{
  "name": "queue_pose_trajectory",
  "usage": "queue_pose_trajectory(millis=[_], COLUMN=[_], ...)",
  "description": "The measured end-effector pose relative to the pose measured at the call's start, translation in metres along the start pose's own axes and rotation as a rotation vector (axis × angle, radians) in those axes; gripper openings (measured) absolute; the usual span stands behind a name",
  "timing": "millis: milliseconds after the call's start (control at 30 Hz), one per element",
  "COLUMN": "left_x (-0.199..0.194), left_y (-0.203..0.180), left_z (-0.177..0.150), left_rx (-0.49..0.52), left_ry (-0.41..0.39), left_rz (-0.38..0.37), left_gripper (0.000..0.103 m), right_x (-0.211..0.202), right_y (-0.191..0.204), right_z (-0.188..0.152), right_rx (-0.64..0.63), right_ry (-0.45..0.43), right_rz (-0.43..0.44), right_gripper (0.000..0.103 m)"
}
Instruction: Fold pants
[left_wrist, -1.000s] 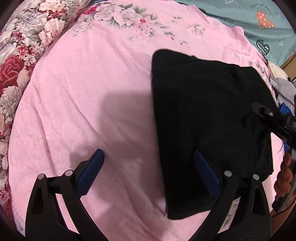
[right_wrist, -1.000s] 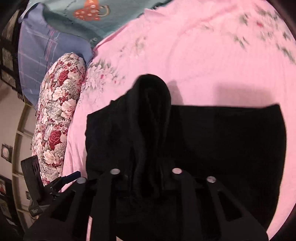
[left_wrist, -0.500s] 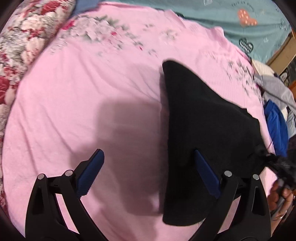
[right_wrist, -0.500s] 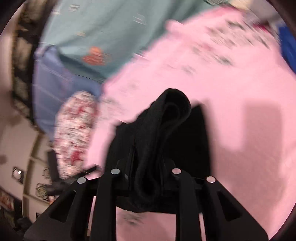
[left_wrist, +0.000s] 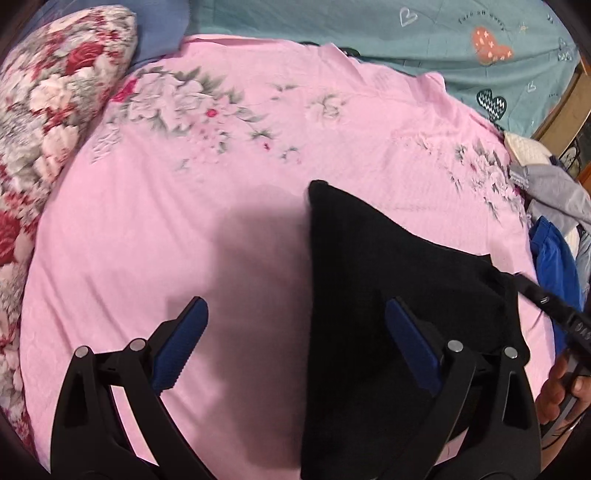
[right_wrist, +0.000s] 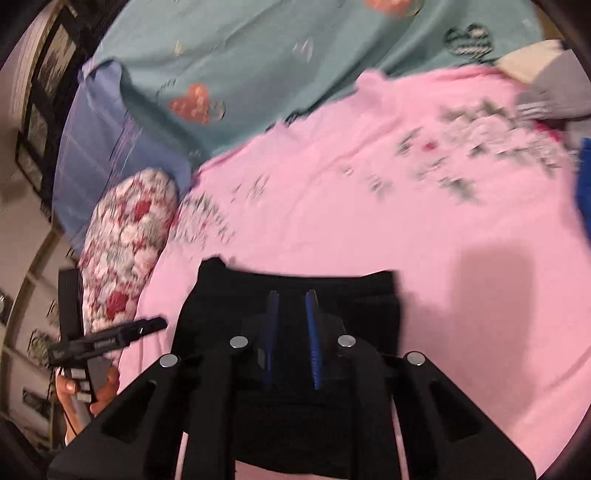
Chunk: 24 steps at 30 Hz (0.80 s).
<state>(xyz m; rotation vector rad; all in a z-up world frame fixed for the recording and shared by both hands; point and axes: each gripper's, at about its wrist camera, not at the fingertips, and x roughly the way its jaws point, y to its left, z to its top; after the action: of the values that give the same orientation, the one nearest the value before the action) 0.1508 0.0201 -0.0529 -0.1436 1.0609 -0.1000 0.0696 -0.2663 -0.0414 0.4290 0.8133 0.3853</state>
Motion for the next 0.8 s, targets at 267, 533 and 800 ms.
queue_pose_trajectory(millis=[267, 533, 800], left_x=[0.045, 0.03, -0.009], left_y=[0.016, 0.014, 0.014], left_z=[0.011, -0.025, -0.048], left_rx=[-0.053, -0.024, -0.016], left_ry=[0.095, 0.081, 0.039], left_rz=[0.027, -0.007, -0.061], left_gripper=[0.101, 0.101, 0.101], right_x=[0.061, 0.025, -0.019], right_y=[-0.045, -0.009, -0.023], right_z=[0.01, -0.045, -0.062], right_rx=[0.121, 0.035, 0.114], right_ry=[0.065, 0.129, 0.025], right_rz=[-0.122, 0.038, 0.018], right_gripper=[0.0, 0.034, 0.029])
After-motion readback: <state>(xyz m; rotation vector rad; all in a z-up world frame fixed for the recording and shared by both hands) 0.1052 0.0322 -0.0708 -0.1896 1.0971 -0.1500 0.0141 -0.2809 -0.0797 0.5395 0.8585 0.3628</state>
